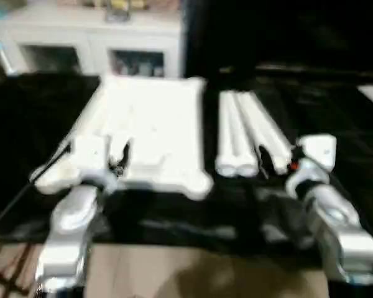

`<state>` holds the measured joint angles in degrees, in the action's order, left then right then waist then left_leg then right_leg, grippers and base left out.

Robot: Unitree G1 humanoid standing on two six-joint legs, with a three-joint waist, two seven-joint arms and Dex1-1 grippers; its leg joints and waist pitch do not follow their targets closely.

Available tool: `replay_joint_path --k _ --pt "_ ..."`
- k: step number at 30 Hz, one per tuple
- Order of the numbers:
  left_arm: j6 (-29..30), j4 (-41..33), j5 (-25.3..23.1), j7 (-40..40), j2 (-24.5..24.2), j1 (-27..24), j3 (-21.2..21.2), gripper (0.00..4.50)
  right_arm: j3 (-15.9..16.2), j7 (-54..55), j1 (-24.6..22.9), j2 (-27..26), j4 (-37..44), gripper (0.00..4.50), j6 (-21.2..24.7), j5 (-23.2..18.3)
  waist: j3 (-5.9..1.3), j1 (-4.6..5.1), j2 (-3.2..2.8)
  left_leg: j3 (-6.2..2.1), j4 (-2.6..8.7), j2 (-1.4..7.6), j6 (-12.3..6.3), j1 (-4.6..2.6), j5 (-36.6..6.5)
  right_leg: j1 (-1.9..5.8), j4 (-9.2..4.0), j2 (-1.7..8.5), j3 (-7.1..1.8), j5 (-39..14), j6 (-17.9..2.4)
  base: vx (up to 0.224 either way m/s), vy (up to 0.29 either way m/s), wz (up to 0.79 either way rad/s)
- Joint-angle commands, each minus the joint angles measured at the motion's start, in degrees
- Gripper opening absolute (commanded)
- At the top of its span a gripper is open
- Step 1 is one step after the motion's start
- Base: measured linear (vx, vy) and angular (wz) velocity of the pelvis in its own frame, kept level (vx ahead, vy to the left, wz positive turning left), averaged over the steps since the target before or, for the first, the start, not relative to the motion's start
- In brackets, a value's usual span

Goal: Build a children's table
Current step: Move to table

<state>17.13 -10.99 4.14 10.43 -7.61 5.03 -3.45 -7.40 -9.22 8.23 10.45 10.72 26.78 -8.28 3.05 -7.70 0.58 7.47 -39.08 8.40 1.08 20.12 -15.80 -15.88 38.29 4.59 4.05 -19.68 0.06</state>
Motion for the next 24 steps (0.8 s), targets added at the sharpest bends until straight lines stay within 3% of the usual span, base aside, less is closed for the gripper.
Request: replay_joint_path --k 1,2,3,4,5,6,7,8,9,10,11,12,13,14,15,16,17,18,19,20,21,22,23,24 --pt "0.4 -0.9 0.0 -0.2 -0.7 0.1 -0.9 2.83 1.2 -0.4 0.5 -0.4 0.6 4.5 0.1 0.2 -2.8 -1.92 0.83 -0.31 3.59 1.17 -3.7 3.21 4.1 3.95 -10.58 5.63 -4.66 -23.9 -6.2 0.087 -0.056 0.12" --pt "0.4 -1.0 0.0 -0.2 -0.7 0.0 -0.9 2.83 1.3 -0.4 0.4 -0.3 0.6 4.5 0.0 0.1 -3.03 -1.7 -2.1 -0.57 7.93 2.79 -4.7 1.26 6.7 2.9 -9.77 2.08 -1.23 -13.7 -7.0 0.132 0.013 0.07" --pt "0.4 -1.0 -0.2 -0.1 -0.7 -0.1 -0.8 2.83 1.4 -0.5 0.4 -0.3 0.7 4.5 0.1 0.0 -3.5 -1.24 -2.71 -1.73 8.81 3.81 -5.22 0.29 3.5 2.59 -8.73 0.94 -0.5 -10.6 -6.0 0.132 0.013 0.07" --pt "0.4 -1.0 -0.2 -0.1 -0.7 -0.1 -0.8 2.83 1.4 -0.5 0.4 -0.3 0.7 4.5 0.1 0.0 -3.93 -0.7 -2.97 -3.21 9.24 5.12 -7.33 -2.01 1.2 1.12 -6.8 -0.22 -0.08 -7.2 -5.2 0.184 0.03 0.08" --pt "0.6 -1.2 -0.3 -0.2 -0.7 -0.2 -0.6 2.83 1.8 -0.7 0.4 -0.2 1.0 4.5 0.3 -0.3 -5.77 1.54 -3.03 -9.49 9.44 10.26 -19.63 -10.03 0.7 -5.52 0.36 0.06 0.03 -2.1 -3.4 0.194 -0.006 0.12" --pt "0.6 -1.2 -0.3 -0.2 -0.7 -0.2 -0.6 2.83 1.8 -0.7 0.4 -0.2 1.0 4.5 0.3 -0.3 -5.96 1.83 -2.75 -10.46 8.62 11.12 -24.83 -11.02 6.4 -7.52 1.88 0.51 -0.43 -2.0 -0.8 0.194 -0.006 0.12" --pt "0.7 -1.3 -0.3 -0.3 -0.7 -0.3 -0.6 2.83 1.9 -0.9 0.4 -0.1 1.2 4.5 0.3 -0.4 -5.92 1.9 -2.38 -10.67 8.05 11.52 -28.67 -10.8 11.5 -8.77 2.97 1.1 -1.1 -1.6 1.5 0.162 -0.028 0.0" --pt "0.9 -1.5 -0.3 -0.6 -0.7 -0.3 -0.6 2.83 3.0 -1.9 0.6 0.7 1.3 4.5 -0.3 0.4 -4.67 1.98 -1.2 -7.36 8.69 8.72 -30.86 -6.47 14.7 -9.08 2.73 1.72 -2.65 3.6 4.3 0.11 -0.053 -0.1" --pt "0.9 -1.5 -0.2 -0.7 -0.7 -0.4 -0.5 2.83 3.2 -2.0 0.6 0.8 1.3 4.5 -0.4 0.4 -4.54 1.71 -0.3 -5.49 7.81 6.18 -27.71 -5.34 11.7 -8.28 -0.18 1.93 -3.3 6.9 3.0 0.11 -0.053 -0.1" --pt "1.0 -1.6 -0.2 -0.8 -0.7 -0.5 -0.6 2.83 4.4 -2.6 0.6 1.7 1.4 4.5 -0.7 1.6 -3.89 1.29 1.17 -2.26 6.41 2.64 -22.45 -3.27 5.3 -6.51 -4.21 2.46 -4.61 10.0 1.7 0.075 -0.088 0.01" --pt "1.1 -1.8 -0.2 -1.0 -0.6 -0.6 -0.6 2.83 5.4 -3.3 0.5 2.1 1.6 4.5 -0.9 2.0 -4.08 -1.28 3.41 -1.99 -0.58 -2.65 -16.59 5.97 -0.8 2.33 -8.72 10.24 -5.84 1.2 13.4 0.08 -0.101 0.31" --pt "1.2 -1.9 -0.2 -1.0 -0.6 -0.7 -0.6 2.83 6.0 -3.8 0.3 2.2 1.8 4.5 -0.9 2.1 -3.58 -1.49 2.47 -2.82 -2.23 -0.87 -7.74 5.33 -0.7 0.83 -10.11 13.16 -3.85 -7.0 15.6 0.08 -0.101 0.31" --pt "1.2 -2.0 -0.2 -1.1 -0.6 -0.8 -0.7 2.83 6.2 -4.0 0.3 2.0 1.9 4.5 -0.8 1.8 -4.04 -1.14 2.36 -2.75 -1.85 -0.59 -5.73 6.14 0.2 2.02 -9.77 12.57 -2.3 -7.2 13.8 0.08 -0.063 0.39" --pt "1.3 -2.2 -0.1 -1.2 -0.6 -1.0 -0.7 2.83 6.3 -3.9 0.2 1.8 2.0 4.5 -0.4 1.5 -3.56 -0.47 1.29 -2.6 0.21 0.54 -4.84 6.4 1.8 2.97 -10.89 12.44 0.95 -10.2 8.7 0.089 -0.017 0.43" --pt "1.4 -2.3 -0.1 -1.3 -0.6 -1.1 -0.8 2.83 6.4 -3.8 0.1 1.6 2.0 4.5 -0.1 1.4 -2.38 -0.14 -0.61 -2.54 2.72 1.9 -5.08 3.69 -1.1 3.42 -13.7 12.55 3.41 -19.3 1.9 0.089 -0.017 0.43" --pt "1.4 -2.4 -0.2 -1.3 -0.5 -1.3 -0.9 2.83 6.2 -4.0 0.1 1.2 1.9 4.5 0.0 0.5 -3.54 0.67 -2.56 -2.57 5.87 3.78 -2.69 0.51 -3.5 2.26 -11.76 7.73 2.73 -19.1 -0.3 0.118 0.023 0.21" --pt "1.4 -2.5 -0.3 -1.3 -0.5 -1.4 -0.9 2.83 6.1 -4.1 0.0 1.1 1.8 4.5 0.0 0.2 -2.47 1.74 -3.45 -4.52 9.81 5.17 -2.59 -0.24 -15.0 2.19 -8.27 2.24 4.7 -17.9 -2.4 0.164 0.034 0.1" --pt "1.5 -2.6 -0.3 -1.3 -0.5 -1.5 -0.9 2.83 6.0 -4.2 0.0 1.2 1.7 4.5 0.1 0.0 -4.29 2.85 -4.07 -7.93 10.72 8.11 -5.28 -7.43 -19.7 -2.79 -2.64 0.46 3.21 -7.3 -5.0 0.164 0.034 0.1" --pt "1.4 -2.7 -0.3 -1.2 -0.6 -1.5 -0.9 2.83 6.0 -4.3 0.0 1.2 1.7 4.5 0.1 0.0 -4.59 4.07 -3.16 -9.6 10.66 8.86 -8.91 -8.37 -15.0 -4.49 -0.54 0.0 2.37 -2.9 -3.8 0.163 0.026 0.17" --pt "0.7 -2.7 -0.2 -1.1 -0.5 -1.6 -0.9 2.83 6.0 -4.4 -0.1 1.3 1.7 4.5 0.1 -0.1 -4.41 3.4 -3.07 -9.39 8.82 8.56 -15.47 -8.31 -3.8 -7.32 1.38 0.12 0.72 0.2 -0.6 0.137 0.009 0.05" --pt "0.3 -2.8 -0.4 -0.8 -0.8 -1.6 -0.6 2.83 5.9 -4.7 -0.1 1.5 1.8 4.5 0.1 -0.3 -4.68 3.21 -2.23 -9.14 6.89 8.16 -22.91 -7.78 16.6 -9.64 2.12 1.1 -0.94 5.1 3.0 0.137 0.009 0.05" --pt "0.2 -2.6 -0.5 -0.2 -1.1 -1.4 -0.2 2.83 5.9 -5.2 -0.1 1.8 1.8 4.5 -0.2 -0.5 -4.69 2.75 -0.86 -6.41 4.94 5.57 -24.23 -4.8 32.7 -9.6 -0.89 2.36 -3.17 13.9 4.1 0.102 -0.025 0.0" --pt "-0.4 -2.0 -1.0 0.4 -1.7 -1.2 0.5 2.83 5.8 -5.7 -0.1 2.1 2.0 4.5 -0.3 -0.8 -4.96 2.35 0.7 -4.35 2.98 2.38 -20.59 -2.57 33.9 -8.04 -3.91 3.53 -4.56 21.4 3.5 0.0 0.0 0.0" --pt "-0.9 -1.3 -1.0 1.4 -2.5 -0.8 1.1 2.83 5.6 -6.3 -0.1 2.3 2.1 4.5 -0.2 -1.2 -4.09 1.14 1.89 -2.03 2.78 -0.91 -13.32 0.95 21.8 -5.56 -4.88 5.66 -6.85 26.0 4.1 0.0 0.0 0.0"
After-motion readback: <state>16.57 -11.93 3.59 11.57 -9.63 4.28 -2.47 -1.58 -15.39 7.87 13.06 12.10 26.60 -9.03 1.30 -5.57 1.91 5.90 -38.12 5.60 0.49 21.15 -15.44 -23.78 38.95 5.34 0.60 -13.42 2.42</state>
